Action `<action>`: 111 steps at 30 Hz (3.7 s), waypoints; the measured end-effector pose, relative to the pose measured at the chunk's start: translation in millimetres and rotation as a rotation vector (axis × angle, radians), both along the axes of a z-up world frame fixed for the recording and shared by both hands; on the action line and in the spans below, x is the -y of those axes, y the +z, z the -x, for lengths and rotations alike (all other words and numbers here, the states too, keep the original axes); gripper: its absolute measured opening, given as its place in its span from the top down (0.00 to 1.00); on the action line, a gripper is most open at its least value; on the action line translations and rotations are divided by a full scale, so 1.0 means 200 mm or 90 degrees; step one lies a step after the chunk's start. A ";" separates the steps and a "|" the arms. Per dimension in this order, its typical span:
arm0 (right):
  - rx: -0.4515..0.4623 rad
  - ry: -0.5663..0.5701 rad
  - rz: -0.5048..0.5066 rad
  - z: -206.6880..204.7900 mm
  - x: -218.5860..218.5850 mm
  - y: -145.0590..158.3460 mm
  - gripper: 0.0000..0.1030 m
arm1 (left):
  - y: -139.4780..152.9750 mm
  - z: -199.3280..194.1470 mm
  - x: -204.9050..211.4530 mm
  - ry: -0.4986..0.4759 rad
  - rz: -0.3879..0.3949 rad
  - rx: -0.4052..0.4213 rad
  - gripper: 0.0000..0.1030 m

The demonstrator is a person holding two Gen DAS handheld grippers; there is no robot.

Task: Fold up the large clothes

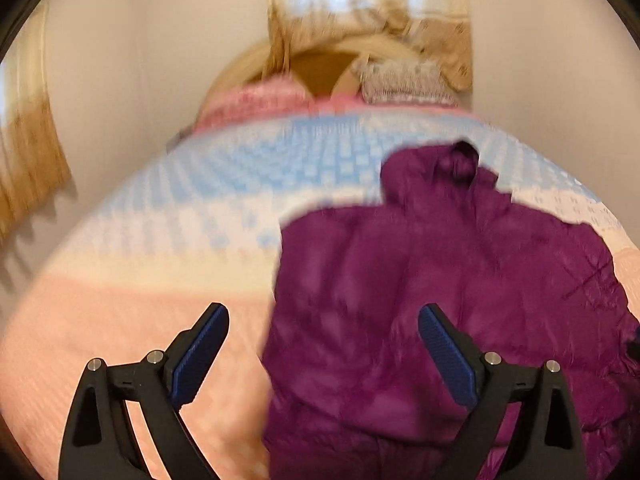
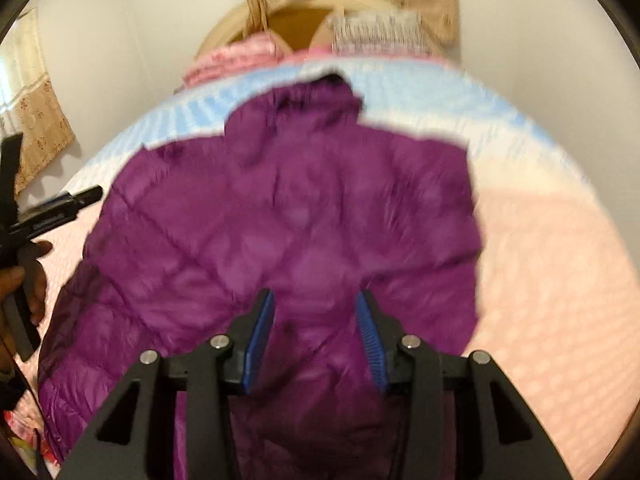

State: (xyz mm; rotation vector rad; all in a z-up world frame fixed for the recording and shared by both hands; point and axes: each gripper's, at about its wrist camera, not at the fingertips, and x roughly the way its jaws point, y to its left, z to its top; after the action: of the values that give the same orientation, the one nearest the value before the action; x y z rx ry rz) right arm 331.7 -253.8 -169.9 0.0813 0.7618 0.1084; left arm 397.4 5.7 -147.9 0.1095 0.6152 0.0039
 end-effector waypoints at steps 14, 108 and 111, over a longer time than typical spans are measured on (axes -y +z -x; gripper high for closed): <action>-0.066 -0.024 0.007 -0.37 -0.01 -0.27 0.73 | -0.46 -0.45 -0.14 0.107 0.104 -0.181 0.07; 0.066 0.117 -0.022 -1.49 0.22 0.11 0.89 | -0.01 -1.42 0.29 -0.196 0.167 -0.058 0.97; 0.105 0.146 0.026 -1.33 0.17 0.10 0.89 | 0.01 -1.23 0.26 -0.229 0.151 0.006 0.97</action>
State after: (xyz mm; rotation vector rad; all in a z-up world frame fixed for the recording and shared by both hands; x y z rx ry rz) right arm 598.3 -287.0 -149.1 -0.0543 0.6063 0.3137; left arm 644.4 -46.3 -145.1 -0.0119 0.5750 -0.4147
